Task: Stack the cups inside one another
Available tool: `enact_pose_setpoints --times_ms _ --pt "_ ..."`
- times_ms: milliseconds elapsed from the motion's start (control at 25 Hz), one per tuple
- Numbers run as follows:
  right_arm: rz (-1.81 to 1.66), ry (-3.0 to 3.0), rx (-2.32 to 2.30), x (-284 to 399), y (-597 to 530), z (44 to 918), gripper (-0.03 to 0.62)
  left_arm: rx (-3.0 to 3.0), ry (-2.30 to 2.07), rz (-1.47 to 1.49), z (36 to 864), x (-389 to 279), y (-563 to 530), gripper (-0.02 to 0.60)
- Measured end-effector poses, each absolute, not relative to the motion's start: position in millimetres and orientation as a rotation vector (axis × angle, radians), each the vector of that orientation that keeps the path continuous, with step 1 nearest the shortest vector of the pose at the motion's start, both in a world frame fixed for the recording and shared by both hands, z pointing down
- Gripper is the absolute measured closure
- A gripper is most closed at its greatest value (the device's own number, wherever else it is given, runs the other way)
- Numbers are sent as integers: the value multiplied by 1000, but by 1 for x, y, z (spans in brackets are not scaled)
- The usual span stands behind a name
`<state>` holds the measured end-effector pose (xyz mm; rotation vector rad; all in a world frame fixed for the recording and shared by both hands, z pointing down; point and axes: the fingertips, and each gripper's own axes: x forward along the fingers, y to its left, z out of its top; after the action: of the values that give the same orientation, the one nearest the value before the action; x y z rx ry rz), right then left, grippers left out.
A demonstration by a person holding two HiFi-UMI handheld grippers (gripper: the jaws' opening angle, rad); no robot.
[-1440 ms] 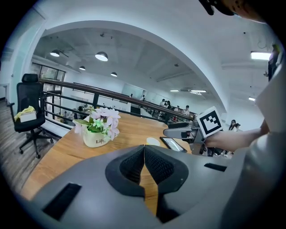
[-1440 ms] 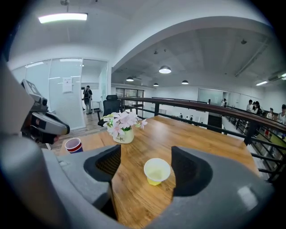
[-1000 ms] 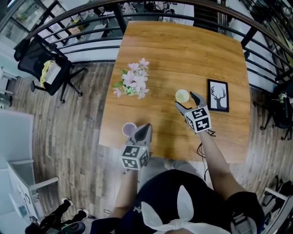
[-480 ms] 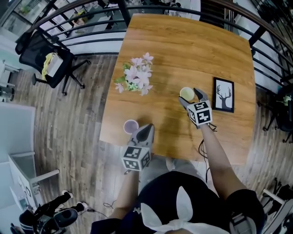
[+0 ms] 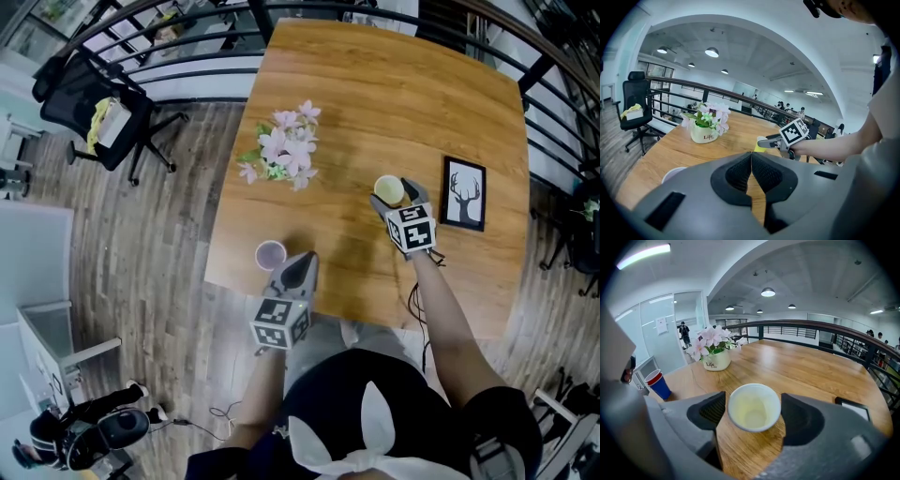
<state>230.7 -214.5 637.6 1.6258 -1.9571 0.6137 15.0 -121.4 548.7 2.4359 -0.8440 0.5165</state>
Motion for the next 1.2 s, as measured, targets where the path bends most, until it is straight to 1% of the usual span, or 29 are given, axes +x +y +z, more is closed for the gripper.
enact_pose_setpoints --times_ms 40,120,640,1200 --pt "613 -1954 1625 231 -215 638 226 2432 -847 520 549 14 -122 563" --pt "613 -1951 1624 231 -214 639 246 2424 -851 525 550 13 -123 563" --pt "550 -1972 1665 234 -210 612 249 2440 -859 522 544 14 -121 563" --pt "342 -2128 1830 228 -180 464 249 2497 -914 443 504 13 -119 563"
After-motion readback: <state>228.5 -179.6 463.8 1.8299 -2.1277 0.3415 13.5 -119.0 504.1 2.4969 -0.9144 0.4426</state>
